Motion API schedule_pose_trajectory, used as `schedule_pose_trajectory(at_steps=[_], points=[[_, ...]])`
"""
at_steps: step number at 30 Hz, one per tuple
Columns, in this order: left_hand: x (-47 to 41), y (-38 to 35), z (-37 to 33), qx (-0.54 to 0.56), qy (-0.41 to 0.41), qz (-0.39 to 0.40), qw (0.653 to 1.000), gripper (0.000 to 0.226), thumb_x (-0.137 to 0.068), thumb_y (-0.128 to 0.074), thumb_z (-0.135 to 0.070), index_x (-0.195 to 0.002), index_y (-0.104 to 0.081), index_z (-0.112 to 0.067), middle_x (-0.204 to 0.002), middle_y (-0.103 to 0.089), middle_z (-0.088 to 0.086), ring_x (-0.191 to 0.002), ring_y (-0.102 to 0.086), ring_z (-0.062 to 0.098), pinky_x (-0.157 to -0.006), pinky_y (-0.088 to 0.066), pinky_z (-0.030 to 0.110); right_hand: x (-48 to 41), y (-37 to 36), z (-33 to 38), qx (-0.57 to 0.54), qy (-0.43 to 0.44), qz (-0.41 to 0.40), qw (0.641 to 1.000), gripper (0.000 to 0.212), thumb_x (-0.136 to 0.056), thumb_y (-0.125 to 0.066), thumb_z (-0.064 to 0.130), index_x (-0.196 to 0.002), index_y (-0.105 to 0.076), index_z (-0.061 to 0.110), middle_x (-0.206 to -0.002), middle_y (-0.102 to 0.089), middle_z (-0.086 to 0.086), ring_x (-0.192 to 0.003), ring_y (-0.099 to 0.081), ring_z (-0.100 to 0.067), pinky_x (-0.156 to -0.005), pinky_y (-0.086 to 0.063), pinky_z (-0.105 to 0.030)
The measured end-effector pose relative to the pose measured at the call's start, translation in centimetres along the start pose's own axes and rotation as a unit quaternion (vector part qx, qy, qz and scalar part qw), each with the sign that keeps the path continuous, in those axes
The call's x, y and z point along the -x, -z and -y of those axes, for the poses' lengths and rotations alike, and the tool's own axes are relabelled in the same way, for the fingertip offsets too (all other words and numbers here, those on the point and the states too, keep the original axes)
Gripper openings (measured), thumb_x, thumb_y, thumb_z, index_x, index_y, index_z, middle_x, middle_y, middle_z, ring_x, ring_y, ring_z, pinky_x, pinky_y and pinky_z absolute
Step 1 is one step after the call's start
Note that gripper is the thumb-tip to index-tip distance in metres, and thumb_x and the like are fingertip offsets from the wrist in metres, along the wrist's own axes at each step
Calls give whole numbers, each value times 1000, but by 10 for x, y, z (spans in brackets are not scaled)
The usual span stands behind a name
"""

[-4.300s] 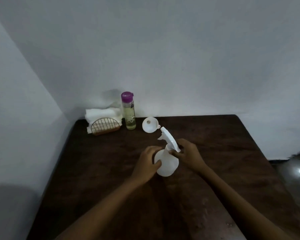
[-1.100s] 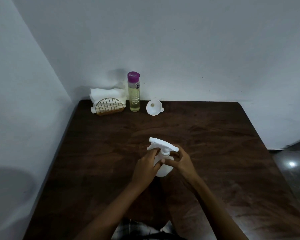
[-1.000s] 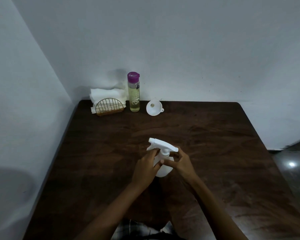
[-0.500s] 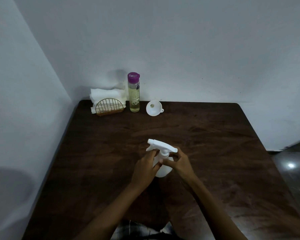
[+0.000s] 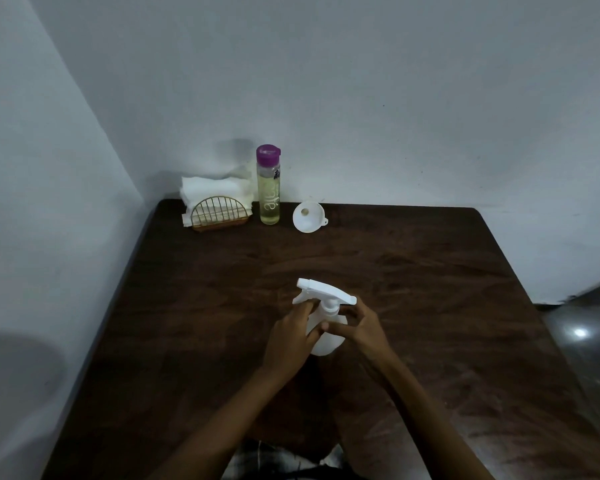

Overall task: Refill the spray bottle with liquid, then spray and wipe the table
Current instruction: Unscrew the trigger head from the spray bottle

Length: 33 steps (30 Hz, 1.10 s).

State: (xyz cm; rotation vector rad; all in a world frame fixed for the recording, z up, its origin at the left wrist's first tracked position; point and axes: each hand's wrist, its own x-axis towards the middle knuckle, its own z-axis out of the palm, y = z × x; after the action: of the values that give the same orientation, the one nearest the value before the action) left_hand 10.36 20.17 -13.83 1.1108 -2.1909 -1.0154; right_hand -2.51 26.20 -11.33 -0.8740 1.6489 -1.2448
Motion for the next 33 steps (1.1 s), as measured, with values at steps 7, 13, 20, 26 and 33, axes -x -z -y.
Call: schedule_pose_trajectory(at_steps=[7,13,20,26,33], points=[[0,-1,0,6,4,-7,1000,33,-90,-54,-34,-117,-56,-13,-115,-65,1,-105,-63,12,-86,-52,24,-1,1,5,-32,38,-14,999,39,-71,-75,1,-101,-57,19,-107,-65,-8,-100,-63,-18,-83,-52,-27],[0,-2,0,-3,8,-12,1000,36,-90,-55,-36,-119,-56,-14,-116,-65,1,-104,-62,11,-86,-53,25,-2,6,3,-33,34,7,999,31,-78,-69,5,-107,-60,10,-107,-67,-9,-101,-64,-22,-82,-53,-29],[0,-3,0,-8,19,-4,1000,37,-89,-57,-32,-121,-54,-14,-120,-63,1,-110,-59,11,-89,-46,20,1,2,4,-40,1,13,999,41,-74,-67,15,-114,-57,14,-115,-63,-6,-106,-60,-18,-90,-50,-28],[1,-1,1,-10,14,1,1000,34,-91,-54,-31,-119,-55,-13,-119,-63,3,-108,-61,11,-89,-48,20,-2,-4,6,-25,45,-10,999,29,-75,-73,5,-98,-56,10,-99,-66,-10,-92,-66,-17,-77,-54,-27],[1,-1,-1,-18,10,-2,1000,36,-89,-56,-31,-120,-56,-12,-117,-65,2,-106,-61,11,-84,-43,14,-1,2,3,-33,-19,21,999,31,-86,-61,14,-117,-58,14,-113,-65,-5,-107,-60,-18,-91,-49,-33]])
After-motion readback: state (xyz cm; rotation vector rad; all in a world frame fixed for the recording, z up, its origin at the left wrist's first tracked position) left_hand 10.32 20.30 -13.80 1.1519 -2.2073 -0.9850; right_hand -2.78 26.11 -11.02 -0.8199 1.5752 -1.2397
